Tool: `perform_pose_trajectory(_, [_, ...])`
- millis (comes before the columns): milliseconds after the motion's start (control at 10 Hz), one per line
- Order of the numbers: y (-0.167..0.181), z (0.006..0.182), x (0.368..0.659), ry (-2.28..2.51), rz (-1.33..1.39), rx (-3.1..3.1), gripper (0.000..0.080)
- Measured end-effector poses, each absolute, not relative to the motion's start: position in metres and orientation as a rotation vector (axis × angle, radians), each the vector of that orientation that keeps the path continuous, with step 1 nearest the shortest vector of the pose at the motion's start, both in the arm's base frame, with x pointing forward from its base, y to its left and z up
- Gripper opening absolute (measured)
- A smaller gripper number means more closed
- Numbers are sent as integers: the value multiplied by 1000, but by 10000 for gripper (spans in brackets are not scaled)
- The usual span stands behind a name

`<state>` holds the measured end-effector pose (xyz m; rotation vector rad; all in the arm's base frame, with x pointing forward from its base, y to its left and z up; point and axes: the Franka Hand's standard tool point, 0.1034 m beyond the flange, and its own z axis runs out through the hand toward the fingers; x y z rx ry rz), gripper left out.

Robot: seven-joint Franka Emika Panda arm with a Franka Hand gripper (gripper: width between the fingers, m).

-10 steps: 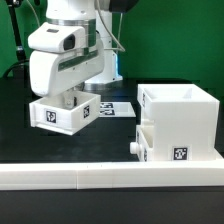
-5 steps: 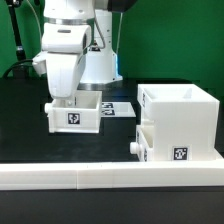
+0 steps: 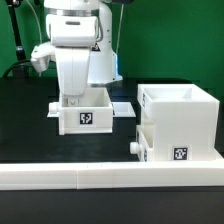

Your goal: Assemble drawer

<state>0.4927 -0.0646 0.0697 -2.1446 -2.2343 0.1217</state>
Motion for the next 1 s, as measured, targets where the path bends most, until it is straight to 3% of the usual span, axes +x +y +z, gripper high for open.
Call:
perform_pose_trajectory(300, [-65,68,493,-2243,99,-2159,44])
perform_pose_trajectory(1000, [-37,72,535,-2193,-3,-2285,44])
